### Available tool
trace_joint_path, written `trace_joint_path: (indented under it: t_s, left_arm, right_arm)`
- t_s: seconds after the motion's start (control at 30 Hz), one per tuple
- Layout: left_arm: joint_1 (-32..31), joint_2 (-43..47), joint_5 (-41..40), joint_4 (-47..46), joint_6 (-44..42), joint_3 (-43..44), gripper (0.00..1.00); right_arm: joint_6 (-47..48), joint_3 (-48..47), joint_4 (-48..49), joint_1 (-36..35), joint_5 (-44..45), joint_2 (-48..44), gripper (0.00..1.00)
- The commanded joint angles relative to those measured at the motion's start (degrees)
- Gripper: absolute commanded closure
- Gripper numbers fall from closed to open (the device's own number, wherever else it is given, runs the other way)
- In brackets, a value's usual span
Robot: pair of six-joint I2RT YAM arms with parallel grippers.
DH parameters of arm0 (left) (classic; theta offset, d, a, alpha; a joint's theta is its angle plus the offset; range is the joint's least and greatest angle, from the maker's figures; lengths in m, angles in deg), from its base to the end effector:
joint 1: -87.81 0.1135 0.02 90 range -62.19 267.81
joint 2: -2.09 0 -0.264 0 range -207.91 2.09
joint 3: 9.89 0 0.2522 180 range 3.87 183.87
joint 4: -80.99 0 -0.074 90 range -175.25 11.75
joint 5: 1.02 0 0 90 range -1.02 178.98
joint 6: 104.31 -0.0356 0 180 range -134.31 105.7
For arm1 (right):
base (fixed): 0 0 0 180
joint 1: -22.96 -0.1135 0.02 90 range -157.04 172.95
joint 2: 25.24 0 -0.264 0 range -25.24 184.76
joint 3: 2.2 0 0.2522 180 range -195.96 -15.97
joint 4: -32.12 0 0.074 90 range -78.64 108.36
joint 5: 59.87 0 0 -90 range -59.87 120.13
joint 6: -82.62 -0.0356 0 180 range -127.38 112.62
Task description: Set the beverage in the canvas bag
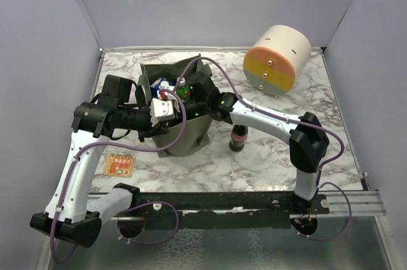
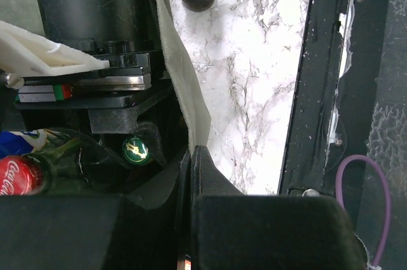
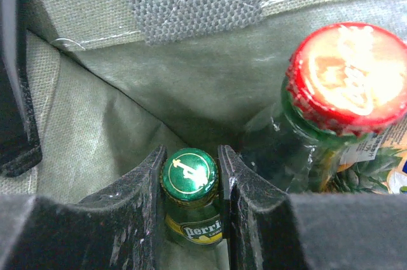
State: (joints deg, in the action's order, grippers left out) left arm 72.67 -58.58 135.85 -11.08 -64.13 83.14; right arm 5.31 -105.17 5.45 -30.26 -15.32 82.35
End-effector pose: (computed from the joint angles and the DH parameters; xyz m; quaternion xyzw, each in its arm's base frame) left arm 0.1470 -0.0667 0.3975 0.5699 0.6761 -0.2817 0.3724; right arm 0.2406 0.3642 0.2934 -0.5962 0.5716 0.4725 0.3076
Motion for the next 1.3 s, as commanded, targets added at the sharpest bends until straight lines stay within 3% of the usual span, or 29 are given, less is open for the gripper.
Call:
trace_joint_path:
  t_s: [0.0,0.23,0.47,0.73,1.0,1.27]
  left_arm:
    - [-0.13,2.50,-0.38,-0.77,0.68,-1.21,1.00]
    - [-0.16,2.56,-0.87,-1.94,4.41,-0.61,1.00]
    - [-0.15,2.79,-2.01,-2.27,6.14,0.60,1.00]
    - [-0.16,3.94,-2.37,-1.97,4.97,-0.13,1.00]
    - [-0.15,3.96,-2.75,-1.97,4.43,-0.12,1.00]
    - [-0.16,5.06,-2.60,-2.62,4.22,-1.39,1.00]
  right_arm:
    - [-3.61,1.37,5.26,-2.81,-2.03,-1.46,0.99]
    - [0.28,-3.60,-1.83,-3.13,1.58,2.15,0.99]
    - [6.48,-11.68,-13.37,-3.12,-0.92,5.49,0.98]
    - [12.68,-15.06,-20.30,-3.08,-1.09,7.58,0.86]
    - [17.94,-20.90,-27.69,-3.12,-0.49,10.45,0.65]
    - [19.36,-23.72,-30.43,-3.07,0.36,11.85,0.61]
